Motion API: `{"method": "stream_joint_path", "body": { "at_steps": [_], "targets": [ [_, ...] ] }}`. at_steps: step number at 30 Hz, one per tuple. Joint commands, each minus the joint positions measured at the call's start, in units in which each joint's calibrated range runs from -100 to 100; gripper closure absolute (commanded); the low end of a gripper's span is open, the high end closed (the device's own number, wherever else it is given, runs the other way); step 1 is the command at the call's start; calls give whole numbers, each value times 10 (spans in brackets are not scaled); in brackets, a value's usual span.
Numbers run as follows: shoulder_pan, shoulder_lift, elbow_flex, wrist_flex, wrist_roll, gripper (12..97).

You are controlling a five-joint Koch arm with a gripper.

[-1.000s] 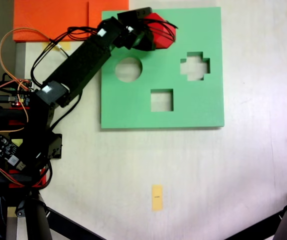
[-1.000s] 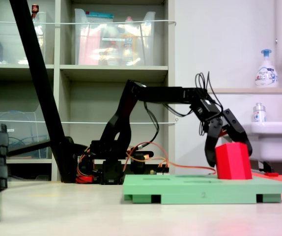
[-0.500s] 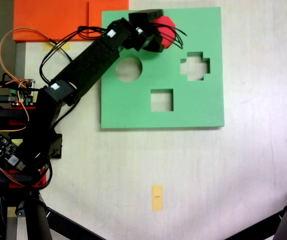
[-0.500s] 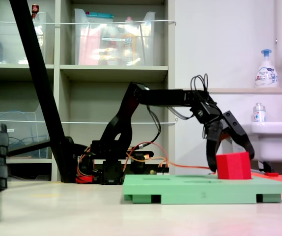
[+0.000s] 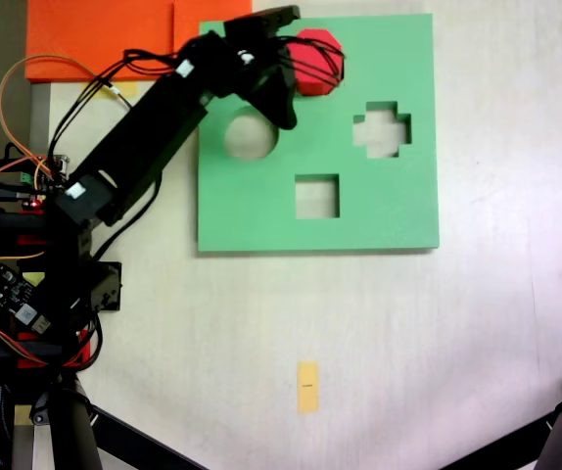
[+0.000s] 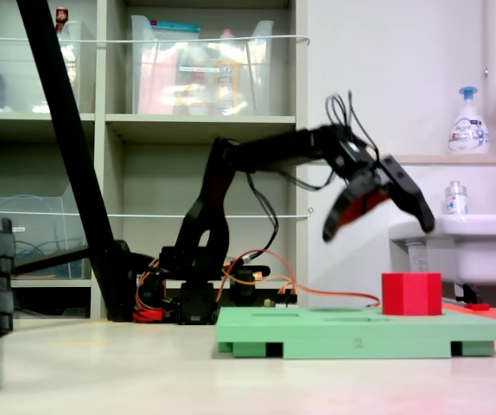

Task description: Put the octagonal pillar block into the corresponding hole

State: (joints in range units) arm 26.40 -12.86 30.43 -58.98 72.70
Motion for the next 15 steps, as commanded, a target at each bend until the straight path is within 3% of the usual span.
{"method": "stream_joint_path", "body": {
  "at_steps": [1, 3, 6, 9, 13, 15],
  "targets": [
    [-10, -145, 16, -81, -78, 134],
    [-29, -243, 17, -127, -140, 135],
    [-76, -381, 17, -126, -337, 154],
    [-131, -487, 17, -106, -524, 305],
    [-203, -557, 16, 3, -572, 472],
    [-225, -575, 15, 10, -608, 486]
  ]
}}
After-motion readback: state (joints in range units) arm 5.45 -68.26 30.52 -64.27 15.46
